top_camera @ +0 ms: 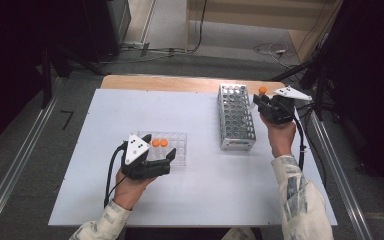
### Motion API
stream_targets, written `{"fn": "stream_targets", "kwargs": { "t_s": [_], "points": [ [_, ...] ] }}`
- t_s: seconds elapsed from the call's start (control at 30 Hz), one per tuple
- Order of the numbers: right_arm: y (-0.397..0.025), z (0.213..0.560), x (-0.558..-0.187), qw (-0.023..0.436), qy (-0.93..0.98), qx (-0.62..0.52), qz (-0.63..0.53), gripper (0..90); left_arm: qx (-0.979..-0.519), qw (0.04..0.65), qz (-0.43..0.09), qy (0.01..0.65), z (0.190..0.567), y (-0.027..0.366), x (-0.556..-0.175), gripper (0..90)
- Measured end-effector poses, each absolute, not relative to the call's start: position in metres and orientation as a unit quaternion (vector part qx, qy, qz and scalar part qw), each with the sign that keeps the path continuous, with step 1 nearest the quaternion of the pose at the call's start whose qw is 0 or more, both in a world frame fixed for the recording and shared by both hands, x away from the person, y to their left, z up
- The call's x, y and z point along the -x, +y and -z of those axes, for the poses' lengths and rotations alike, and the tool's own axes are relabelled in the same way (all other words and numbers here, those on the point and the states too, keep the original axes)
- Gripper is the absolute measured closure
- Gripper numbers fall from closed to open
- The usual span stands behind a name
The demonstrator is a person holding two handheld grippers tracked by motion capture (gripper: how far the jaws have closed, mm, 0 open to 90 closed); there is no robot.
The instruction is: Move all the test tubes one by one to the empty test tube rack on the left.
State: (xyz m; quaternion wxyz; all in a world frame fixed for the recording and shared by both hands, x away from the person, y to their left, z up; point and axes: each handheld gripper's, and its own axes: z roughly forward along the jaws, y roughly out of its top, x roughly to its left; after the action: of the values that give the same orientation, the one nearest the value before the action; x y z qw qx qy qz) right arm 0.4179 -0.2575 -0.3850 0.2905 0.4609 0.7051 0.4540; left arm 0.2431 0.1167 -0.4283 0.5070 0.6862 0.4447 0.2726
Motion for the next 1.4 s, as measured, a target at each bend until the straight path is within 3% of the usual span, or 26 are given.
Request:
{"fn": "stream_targets", "kwargs": {
  "t_s": [0.5, 1.0, 1.4],
  "points": [
    [-0.235, 0.381, -0.371, 0.239, 0.744, -0.402, -0.478, 71.1, -0.685, 0.51, -0.272, 0.443, 0.427, 0.116, -0.241, 13.1],
    [-0.185, 0.416, -0.32, 0.157, 0.8, -0.32, -0.483, 71.1, -0.691, 0.514, -0.267, 0.432, 0.425, 0.109, -0.237, 13.9],
    [-0.157, 0.434, -0.298, 0.131, 0.83, -0.277, -0.466, 71.1, -0.701, 0.524, -0.256, 0.411, 0.421, 0.097, -0.229, 15.6]
  ]
}}
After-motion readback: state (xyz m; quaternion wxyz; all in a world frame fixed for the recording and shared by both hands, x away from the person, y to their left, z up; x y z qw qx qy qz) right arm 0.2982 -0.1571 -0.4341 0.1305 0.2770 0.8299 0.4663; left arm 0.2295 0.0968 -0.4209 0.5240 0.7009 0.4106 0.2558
